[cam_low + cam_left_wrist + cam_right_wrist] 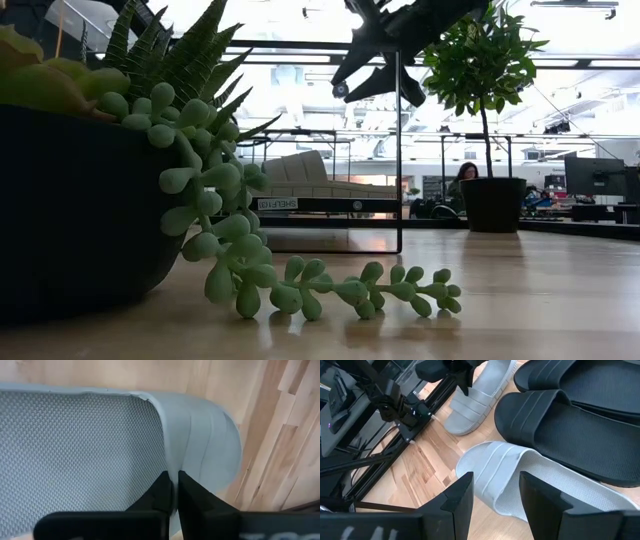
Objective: Pick and place slides into the shelf
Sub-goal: Put the gray slipper slide on the shelf
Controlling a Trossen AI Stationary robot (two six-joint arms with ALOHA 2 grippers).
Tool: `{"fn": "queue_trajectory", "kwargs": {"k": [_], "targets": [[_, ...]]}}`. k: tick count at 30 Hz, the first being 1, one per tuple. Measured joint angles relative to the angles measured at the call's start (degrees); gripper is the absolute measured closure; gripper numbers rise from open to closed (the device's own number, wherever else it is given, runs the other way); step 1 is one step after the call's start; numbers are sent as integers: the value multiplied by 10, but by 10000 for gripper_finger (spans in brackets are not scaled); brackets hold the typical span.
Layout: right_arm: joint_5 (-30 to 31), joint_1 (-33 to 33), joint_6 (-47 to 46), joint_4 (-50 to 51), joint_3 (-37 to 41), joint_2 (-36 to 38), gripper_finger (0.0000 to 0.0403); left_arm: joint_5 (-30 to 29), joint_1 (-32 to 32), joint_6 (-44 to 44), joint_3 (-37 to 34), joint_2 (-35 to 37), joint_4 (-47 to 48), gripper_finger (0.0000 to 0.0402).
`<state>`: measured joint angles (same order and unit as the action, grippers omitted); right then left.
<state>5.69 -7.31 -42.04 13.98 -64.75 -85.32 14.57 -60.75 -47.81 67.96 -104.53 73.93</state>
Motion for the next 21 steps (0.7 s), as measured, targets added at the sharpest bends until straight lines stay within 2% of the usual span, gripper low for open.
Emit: {"fn": "queue_trajectory", "kwargs": {"k": [4,10,21], "targets": [[0,0,-1,0,0,0,253,0,0,0,-1,0,21,384],[0,0,0,0,0,0,253,0,0,0,-2,4,57,396],[0,0,6,2,0,0,253,-4,1,17,-2,78,118,398]]}}
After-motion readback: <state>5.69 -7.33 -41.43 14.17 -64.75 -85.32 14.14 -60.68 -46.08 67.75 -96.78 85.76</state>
